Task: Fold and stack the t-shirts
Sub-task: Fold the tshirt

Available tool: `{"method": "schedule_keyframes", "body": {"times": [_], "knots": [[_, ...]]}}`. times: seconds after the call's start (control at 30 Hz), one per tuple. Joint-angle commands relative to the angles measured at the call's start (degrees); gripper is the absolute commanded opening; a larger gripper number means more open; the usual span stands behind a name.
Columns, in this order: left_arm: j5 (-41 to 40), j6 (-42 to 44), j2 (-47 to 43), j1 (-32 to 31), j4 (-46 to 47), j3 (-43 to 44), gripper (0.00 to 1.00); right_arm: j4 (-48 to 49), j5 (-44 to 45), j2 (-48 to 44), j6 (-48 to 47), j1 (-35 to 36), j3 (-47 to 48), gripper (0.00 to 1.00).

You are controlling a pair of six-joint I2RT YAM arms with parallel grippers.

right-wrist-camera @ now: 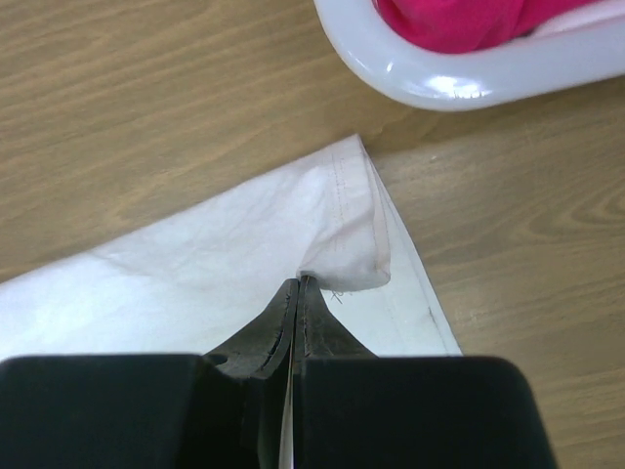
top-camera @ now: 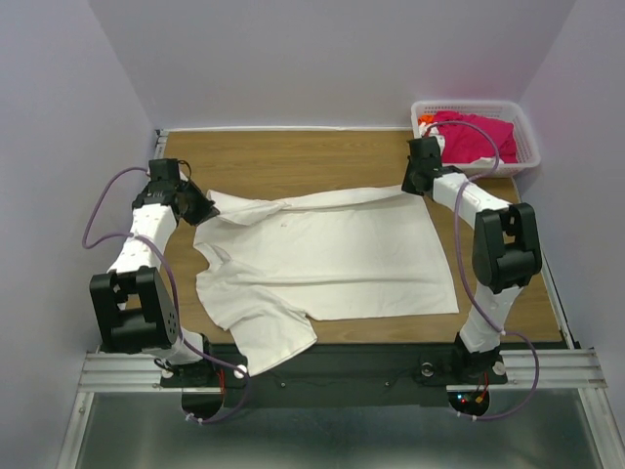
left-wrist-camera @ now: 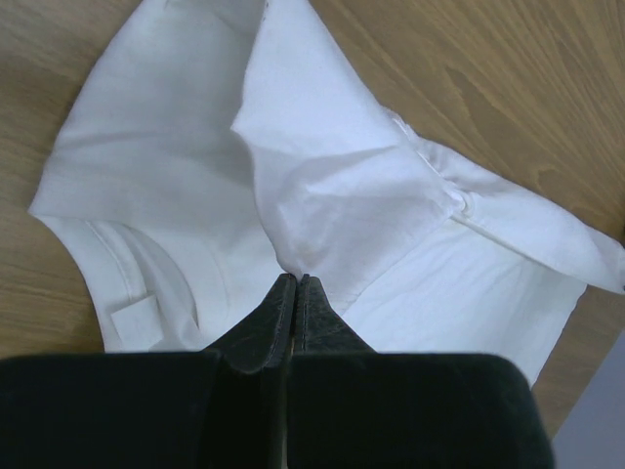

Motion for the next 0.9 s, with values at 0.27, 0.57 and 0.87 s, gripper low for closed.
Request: {"method": "schedule_keyframes", "body": {"times": [0.27,0.57,0.87], "knots": [[0.6,-3.3,-7.1,0.3,4.7,-11.1,0.0,0.8,0.8,0.6,2.4,-0.1,-2.9,0.01],[0.0,-3.5,-7.8,0.3,7.2,-16.2,0.0,0.8,0.1,2.9,3.0,-0.1,-2.0,0.02],[-0.7,-4.1,-8.1,0.3,8.6,-20.3,0.0,0.7,1.1,3.5,2.8,-0.2,-1.8,0.02]]}}
